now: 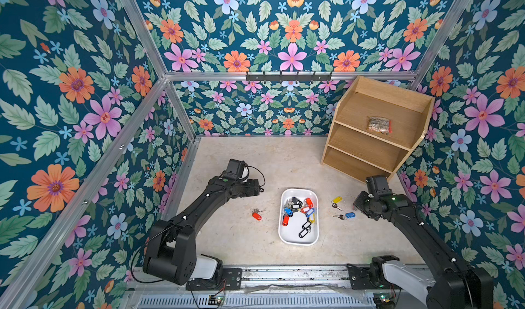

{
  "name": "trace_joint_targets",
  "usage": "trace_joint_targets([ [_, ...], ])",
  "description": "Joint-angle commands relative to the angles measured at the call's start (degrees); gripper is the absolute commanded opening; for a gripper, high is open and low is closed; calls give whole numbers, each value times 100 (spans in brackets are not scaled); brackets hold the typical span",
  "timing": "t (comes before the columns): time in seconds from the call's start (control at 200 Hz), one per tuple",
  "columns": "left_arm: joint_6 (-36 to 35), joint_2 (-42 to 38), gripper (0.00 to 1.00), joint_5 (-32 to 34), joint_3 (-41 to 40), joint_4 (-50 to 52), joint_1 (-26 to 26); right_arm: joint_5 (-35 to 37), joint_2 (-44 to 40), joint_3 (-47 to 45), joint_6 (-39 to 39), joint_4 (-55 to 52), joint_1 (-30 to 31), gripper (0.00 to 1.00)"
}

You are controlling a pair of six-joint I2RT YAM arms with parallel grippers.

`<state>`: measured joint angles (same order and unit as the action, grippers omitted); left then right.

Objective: Take the keys out of the storage box
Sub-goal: Place the key at the center of the board, then pick up the key from the storage box.

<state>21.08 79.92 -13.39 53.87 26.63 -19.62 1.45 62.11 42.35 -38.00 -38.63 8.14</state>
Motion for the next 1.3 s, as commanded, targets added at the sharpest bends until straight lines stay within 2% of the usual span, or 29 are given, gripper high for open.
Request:
trace_joint_targets([
  [0.0,-34,8,84,-41,9,-79,2,-206,214,3,200,385,-218,0],
  [0.345,-44,39,83,-7,1,-71,-20,-295,1068,-36,354,1038,-405,2],
  [0.4,-64,18,83,91,-8,-52,-63,-295,1103,-25,381,1047,-419,11],
  [0.47,-75,-2,83,197,-17,-43,-133,-265,1075,15,398,993,-423,38],
  [0.52,-108,-12,83,284,-18,-34,-212,-236,1005,81,431,912,-425,51],
  [0.525,-106,-16,83,293,-17,-35,-224,-235,992,90,432,902,-422,56],
  [0.54,-117,-14,83,312,-24,-29,-239,-221,971,115,440,873,-423,64],
  [0.575,-127,-19,83,336,-8,-26,-290,-186,898,162,471,788,-419,69],
  [0.76,-157,-177,81,522,-2,1,-659,-279,278,435,714,365,-424,66],
  [0.945,109,-255,81,1365,548,578,-1867,-404,-345,642,1127,-103,-424,53],
  [1.13,1173,-69,77,1511,1141,958,-2533,77,-612,706,1478,-479,-426,48],
  [1.3,2243,266,72,1354,1093,714,-3110,-135,-673,618,1530,-343,-422,45],
])
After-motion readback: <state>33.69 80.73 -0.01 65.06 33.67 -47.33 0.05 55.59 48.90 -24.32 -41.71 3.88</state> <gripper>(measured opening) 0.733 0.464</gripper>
